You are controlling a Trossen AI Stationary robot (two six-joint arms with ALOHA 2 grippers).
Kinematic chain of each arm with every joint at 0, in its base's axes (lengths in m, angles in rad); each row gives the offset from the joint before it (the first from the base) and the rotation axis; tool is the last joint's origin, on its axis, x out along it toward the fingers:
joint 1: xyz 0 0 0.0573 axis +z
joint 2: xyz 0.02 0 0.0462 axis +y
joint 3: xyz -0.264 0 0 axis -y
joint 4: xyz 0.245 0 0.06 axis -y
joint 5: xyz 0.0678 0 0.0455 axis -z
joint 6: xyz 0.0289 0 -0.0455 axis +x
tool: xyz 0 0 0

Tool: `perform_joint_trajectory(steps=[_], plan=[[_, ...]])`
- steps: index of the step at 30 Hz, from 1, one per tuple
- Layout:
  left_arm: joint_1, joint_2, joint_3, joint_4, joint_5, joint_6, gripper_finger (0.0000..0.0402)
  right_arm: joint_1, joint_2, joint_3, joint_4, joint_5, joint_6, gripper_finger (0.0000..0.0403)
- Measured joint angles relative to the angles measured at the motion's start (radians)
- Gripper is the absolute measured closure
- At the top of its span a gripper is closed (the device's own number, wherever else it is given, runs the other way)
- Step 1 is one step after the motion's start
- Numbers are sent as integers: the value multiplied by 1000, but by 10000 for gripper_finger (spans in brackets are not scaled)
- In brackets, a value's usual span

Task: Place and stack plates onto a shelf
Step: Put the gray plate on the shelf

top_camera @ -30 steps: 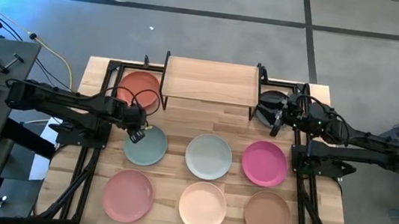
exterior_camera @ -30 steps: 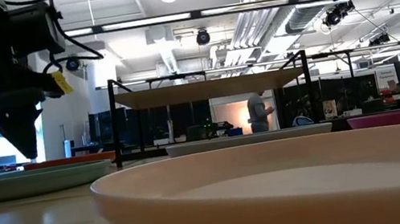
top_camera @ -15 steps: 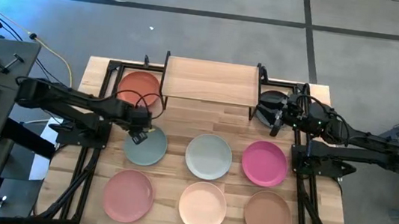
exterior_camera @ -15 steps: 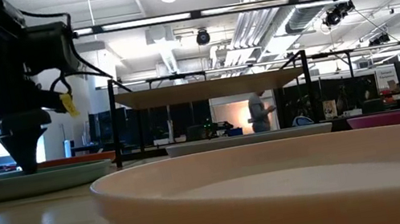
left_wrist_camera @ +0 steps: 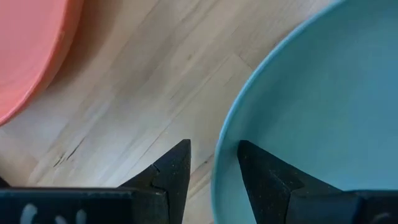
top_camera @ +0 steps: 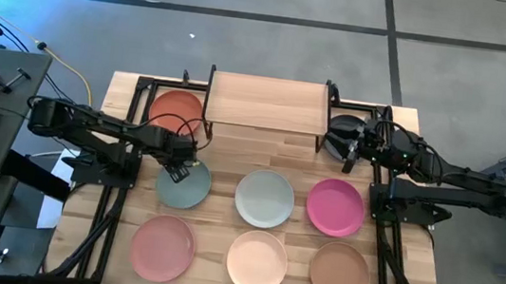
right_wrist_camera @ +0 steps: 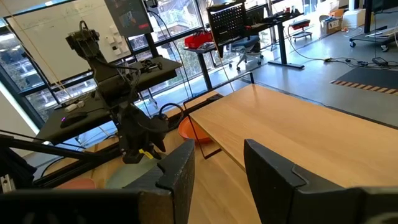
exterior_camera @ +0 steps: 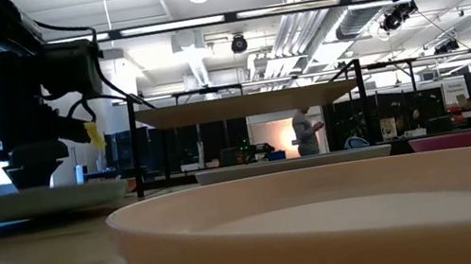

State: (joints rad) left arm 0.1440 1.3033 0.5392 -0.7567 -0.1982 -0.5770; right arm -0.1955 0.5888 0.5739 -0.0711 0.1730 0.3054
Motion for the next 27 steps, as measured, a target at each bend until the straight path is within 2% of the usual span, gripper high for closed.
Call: perform_joint_trajectory(steps=[3,12,27], plan=[[0,0,0,3,7,4,293,0,0,0,0,0,0,274],[0,-2,-1,0,24,6,390,0,0,0,0,0,0,274],[-1,-74,31,-7,112,5,401,0,0,0,-1,0,0,274]])
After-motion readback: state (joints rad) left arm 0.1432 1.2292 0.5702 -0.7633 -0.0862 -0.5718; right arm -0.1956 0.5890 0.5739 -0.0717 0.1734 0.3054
